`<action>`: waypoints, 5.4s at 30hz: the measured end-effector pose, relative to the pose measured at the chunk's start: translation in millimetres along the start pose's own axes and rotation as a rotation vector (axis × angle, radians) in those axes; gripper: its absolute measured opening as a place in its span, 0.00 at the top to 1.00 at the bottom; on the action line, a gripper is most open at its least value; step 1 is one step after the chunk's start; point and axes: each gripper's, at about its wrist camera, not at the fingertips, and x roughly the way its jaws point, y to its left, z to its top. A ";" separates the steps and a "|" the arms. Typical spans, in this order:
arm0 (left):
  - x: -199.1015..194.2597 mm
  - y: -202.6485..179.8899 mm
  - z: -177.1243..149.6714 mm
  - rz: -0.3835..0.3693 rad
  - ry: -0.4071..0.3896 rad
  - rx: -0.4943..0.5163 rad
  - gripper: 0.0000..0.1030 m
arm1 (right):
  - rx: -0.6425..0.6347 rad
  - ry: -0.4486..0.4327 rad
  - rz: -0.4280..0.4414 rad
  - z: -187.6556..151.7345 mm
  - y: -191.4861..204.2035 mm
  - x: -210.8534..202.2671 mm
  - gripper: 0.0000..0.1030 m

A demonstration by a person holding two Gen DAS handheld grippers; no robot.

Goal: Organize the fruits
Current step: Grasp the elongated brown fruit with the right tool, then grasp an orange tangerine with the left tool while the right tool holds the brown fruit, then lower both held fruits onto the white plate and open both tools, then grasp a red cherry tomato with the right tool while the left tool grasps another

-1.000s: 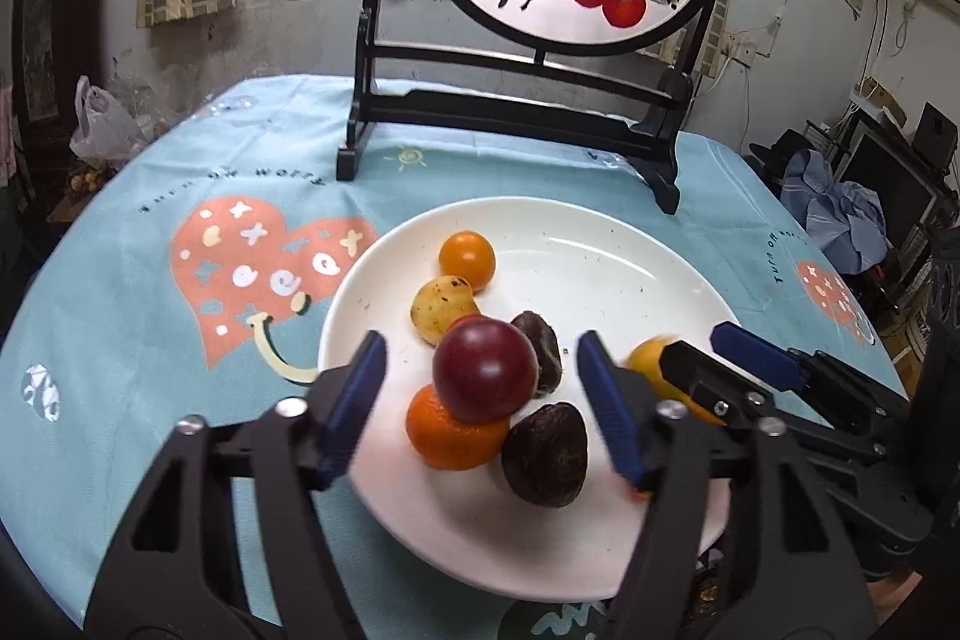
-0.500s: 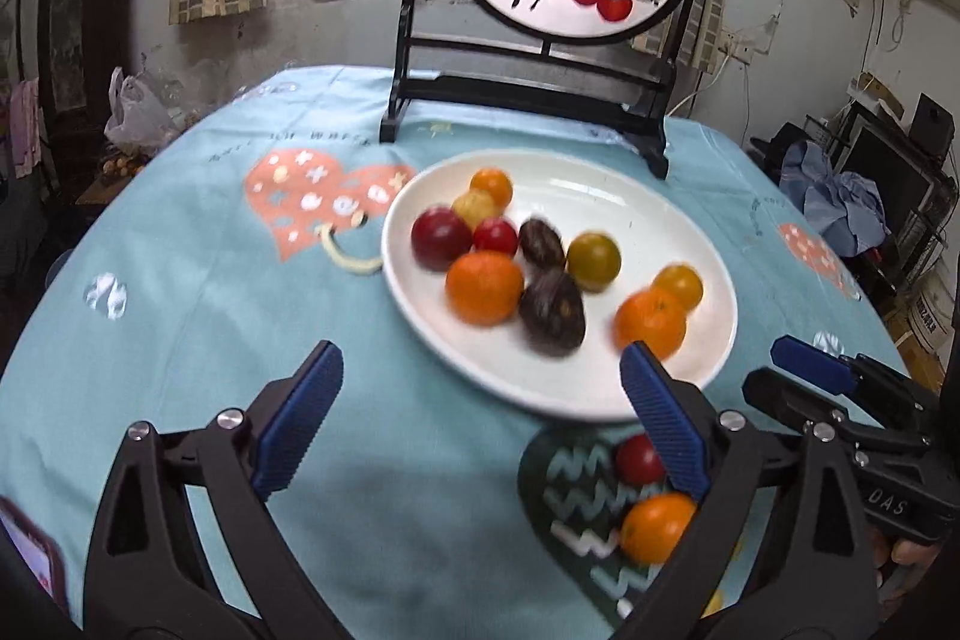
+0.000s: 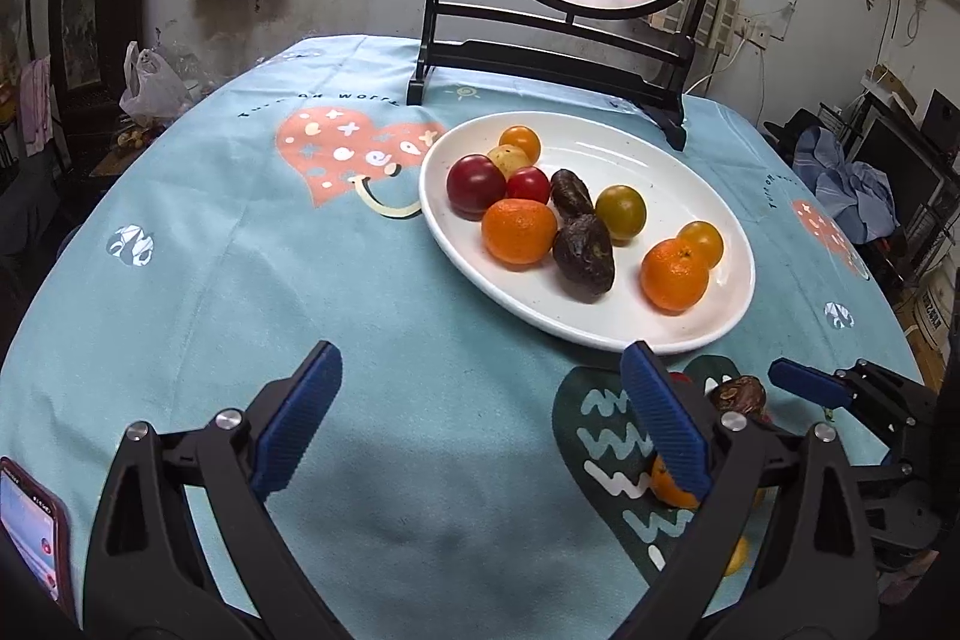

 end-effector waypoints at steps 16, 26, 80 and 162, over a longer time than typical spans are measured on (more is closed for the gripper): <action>-5.6 -10.3 -2.4 0.011 -0.014 0.048 0.07 | -0.003 0.052 0.014 0.9 2.9 17.1 0.48; -1.2 -11.8 -3.6 0.017 0.005 0.057 0.07 | 0.027 0.025 0.022 1.9 0.3 10.7 0.58; 6.5 -84.8 -40.5 -0.293 0.123 0.349 0.61 | 0.245 -0.060 0.030 5.4 -36.7 -15.9 0.58; 35.6 -78.7 -22.7 -0.152 0.127 0.211 0.35 | 0.416 -0.013 0.042 -9.3 -54.9 -20.3 0.72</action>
